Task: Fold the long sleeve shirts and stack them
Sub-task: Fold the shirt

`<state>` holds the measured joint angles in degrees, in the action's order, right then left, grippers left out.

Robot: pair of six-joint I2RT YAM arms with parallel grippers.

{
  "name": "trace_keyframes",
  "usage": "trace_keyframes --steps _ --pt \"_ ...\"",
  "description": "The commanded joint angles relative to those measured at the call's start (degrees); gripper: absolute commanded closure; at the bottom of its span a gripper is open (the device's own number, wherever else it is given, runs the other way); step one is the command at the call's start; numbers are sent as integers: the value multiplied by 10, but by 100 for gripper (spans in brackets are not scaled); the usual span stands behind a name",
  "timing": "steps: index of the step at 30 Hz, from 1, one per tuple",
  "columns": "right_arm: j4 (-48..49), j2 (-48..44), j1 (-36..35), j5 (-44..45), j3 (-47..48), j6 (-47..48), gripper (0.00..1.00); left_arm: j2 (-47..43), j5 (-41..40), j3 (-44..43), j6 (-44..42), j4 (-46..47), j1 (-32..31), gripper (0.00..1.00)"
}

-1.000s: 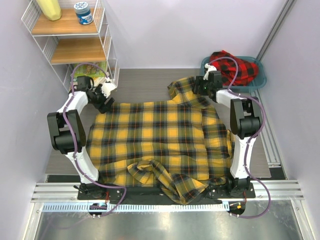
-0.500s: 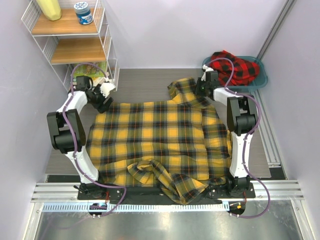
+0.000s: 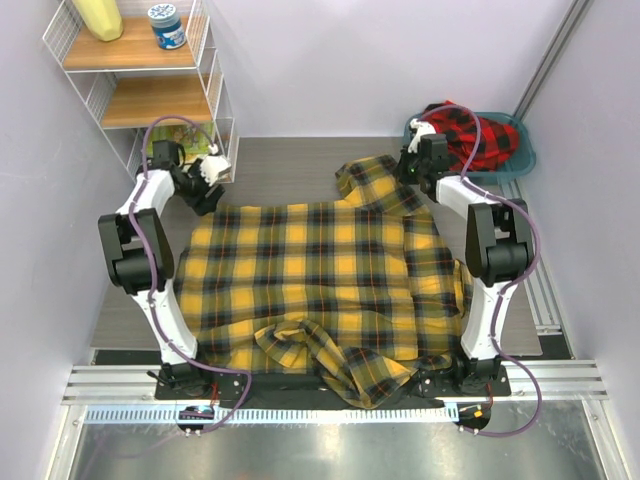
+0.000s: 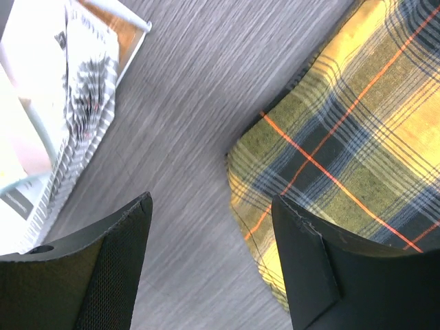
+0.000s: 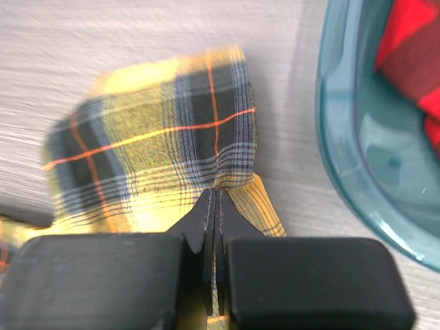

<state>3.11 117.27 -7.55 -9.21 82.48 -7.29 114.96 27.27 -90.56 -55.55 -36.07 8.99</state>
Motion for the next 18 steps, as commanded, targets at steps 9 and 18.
trace_keyframes --steps 9,18 --pt "15 -42 1 -32 23 21 99 54 -18 -51 -72 -34 -35 32" --pt "-17 -38 1 -45 58 39 99 51 -13 -45 -92 -34 -46 73"
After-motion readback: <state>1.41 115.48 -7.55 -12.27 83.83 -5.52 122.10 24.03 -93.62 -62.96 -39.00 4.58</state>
